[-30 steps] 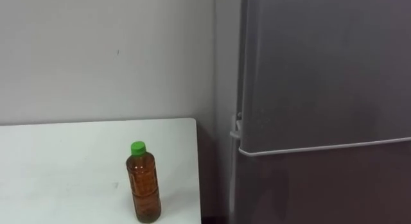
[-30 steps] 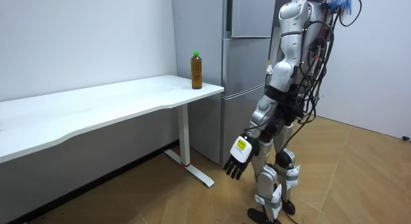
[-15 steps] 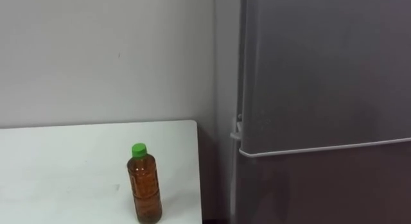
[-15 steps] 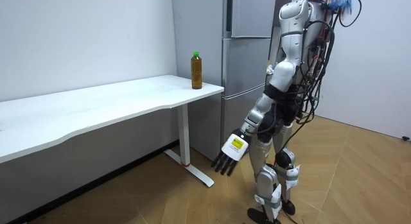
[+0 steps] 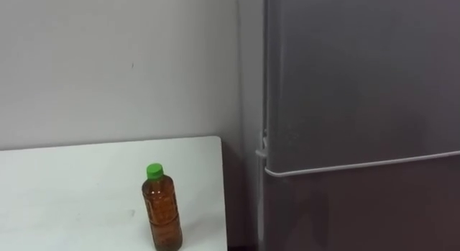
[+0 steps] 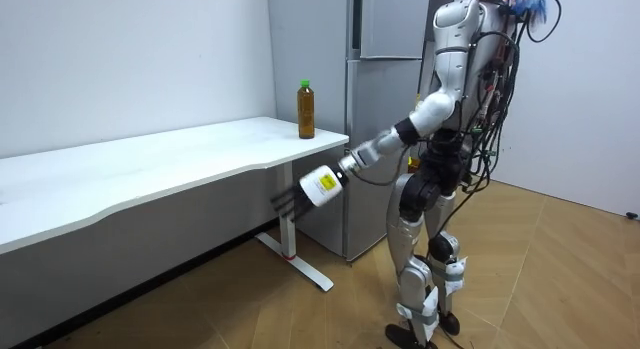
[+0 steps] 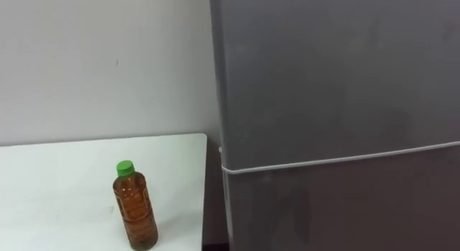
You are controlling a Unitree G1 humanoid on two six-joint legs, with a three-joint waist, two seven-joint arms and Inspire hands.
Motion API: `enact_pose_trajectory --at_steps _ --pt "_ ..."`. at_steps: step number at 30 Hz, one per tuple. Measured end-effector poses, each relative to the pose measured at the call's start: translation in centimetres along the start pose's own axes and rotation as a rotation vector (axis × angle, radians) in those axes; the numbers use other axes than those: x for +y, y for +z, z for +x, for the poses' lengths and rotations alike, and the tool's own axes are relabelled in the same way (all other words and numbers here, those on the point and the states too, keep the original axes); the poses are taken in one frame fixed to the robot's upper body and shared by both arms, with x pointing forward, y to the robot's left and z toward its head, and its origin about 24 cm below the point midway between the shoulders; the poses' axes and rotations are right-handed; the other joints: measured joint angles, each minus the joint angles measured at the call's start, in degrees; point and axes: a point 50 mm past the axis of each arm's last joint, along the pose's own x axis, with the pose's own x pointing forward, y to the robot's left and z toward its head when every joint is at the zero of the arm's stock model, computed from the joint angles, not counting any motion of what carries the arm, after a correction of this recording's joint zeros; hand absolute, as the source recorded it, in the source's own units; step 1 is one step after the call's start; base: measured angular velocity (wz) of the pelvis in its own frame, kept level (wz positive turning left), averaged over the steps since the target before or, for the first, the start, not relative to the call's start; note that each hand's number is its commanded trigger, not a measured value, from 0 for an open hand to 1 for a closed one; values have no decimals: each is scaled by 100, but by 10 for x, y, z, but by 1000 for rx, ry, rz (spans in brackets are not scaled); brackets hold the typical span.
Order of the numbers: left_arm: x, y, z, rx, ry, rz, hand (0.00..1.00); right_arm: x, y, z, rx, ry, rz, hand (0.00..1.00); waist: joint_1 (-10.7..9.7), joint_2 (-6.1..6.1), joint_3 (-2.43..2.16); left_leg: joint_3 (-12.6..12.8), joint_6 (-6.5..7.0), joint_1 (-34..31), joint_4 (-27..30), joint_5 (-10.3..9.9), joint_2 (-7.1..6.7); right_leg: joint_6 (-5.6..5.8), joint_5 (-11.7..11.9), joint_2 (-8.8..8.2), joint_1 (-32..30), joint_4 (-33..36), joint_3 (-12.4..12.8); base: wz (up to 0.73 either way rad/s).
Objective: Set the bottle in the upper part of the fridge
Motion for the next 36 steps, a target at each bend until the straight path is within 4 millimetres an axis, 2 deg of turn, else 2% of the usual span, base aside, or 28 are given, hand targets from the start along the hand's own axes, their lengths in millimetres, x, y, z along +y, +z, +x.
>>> enact_pose_trajectory --at_steps 2,3,4,5,6,9,10,12,18,20,21,23,25,29,32,36 --pt "-2 16 1 -60 3 -33 0 -1 0 0 -2 -2 -12 0 -26 -8 4 0 0 19 -22 0 -2 0 0 0 1 12 15 0" --pt "-4 28 0 -107 1 -54 0 -1 -2 -1 3 -3 -11 0 -31 21 -9 -1 0 19 -29 0 -2 0 0 2 -2 16 29 0" --pt "-6 34 -1 -130 -1 -66 0 -1 -1 -1 0 -2 -11 0 -26 -1 -26 -1 0 15 -30 0 -2 0 0 2 0 22 43 0" --pt "-8 47 -4 -180 -5 -91 0 0 -1 -1 -1 -3 -10 0 -18 32 -20 -5 1 9 -29 0 -2 0 0 5 7 25 57 0" --pt "-12 61 -8 -235 -19 -119 0 -1 -1 -1 1 -4 -4 0 -30 3 -12 -8 2 8 -30 -1 -2 1 1 6 12 23 54 0" --pt "-18 90 -18 -350 -61 -176 0 1 0 0 -1 -1 -1 0 -14 17 -15 -6 2 27 -37 -2 -3 1 2 9 14 23 84 0" --pt "-20 95 -20 -369 -70 -186 0 1 -1 0 -1 -1 -1 0 -16 18 -12 -6 2 39 -31 -2 -4 1 2 11 17 23 100 0" --pt "-28 117 -27 -449 -108 -234 0 2 0 0 -2 0 7 0 -28 28 36 -16 1 106 -56 -3 -2 1 2 21 81 16 138 0" --pt "-51 163 -47 -633 -226 -287 0 5 5 1 -14 9 1 0 -180 8 49 -29 1 -17 34 -4 -6 -1 2 12 58 2 125 3" --pt "-58 172 -55 -667 -279 -290 0 6 5 2 -10 13 -1 0 -229 32 37 -25 2 -40 70 -5 -8 0 2 10 10 -8 129 0" --pt "-60 178 -63 -697 -316 -295 0 6 7 2 -14 15 -6 0 -322 42 24 -23 3 -78 75 -5 -9 0 2 12 6 -15 135 0" --pt "-66 189 -76 -750 -381 -307 0 8 8 3 -16 18 -5 0 -356 45 25 -24 3 -81 71 -3 -6 -2 3 23 1 -11 175 -2" --pt "-73 197 -85 -791 -451 -312 0 8 8 2 -14 19 -6 0 -369 23 39 -16 2 -56 59 -3 -2 -3 2 36 7 2 291 -2" --pt "-101 216 -111 -865 -658 -304 0 12 14 5 -11 35 -30 0 -396 -3 53 -22 2 -118 75 -3 -2 -4 3 37 -101 6 315 0" --pt "-118 221 -126 -901 -791 -279 0 16 16 6 -8 46 -50 0 -460 -7 46 -23 3 -199 124 -3 -2 -8 6 33 -135 5 294 0" --pt "-131 218 -139 -926 -918 -224 0 20 22 8 -11 52 -50 0 -611 -7 47 13 3 -199 128 -3 -1 -11 8 31 -136 6 291 0"
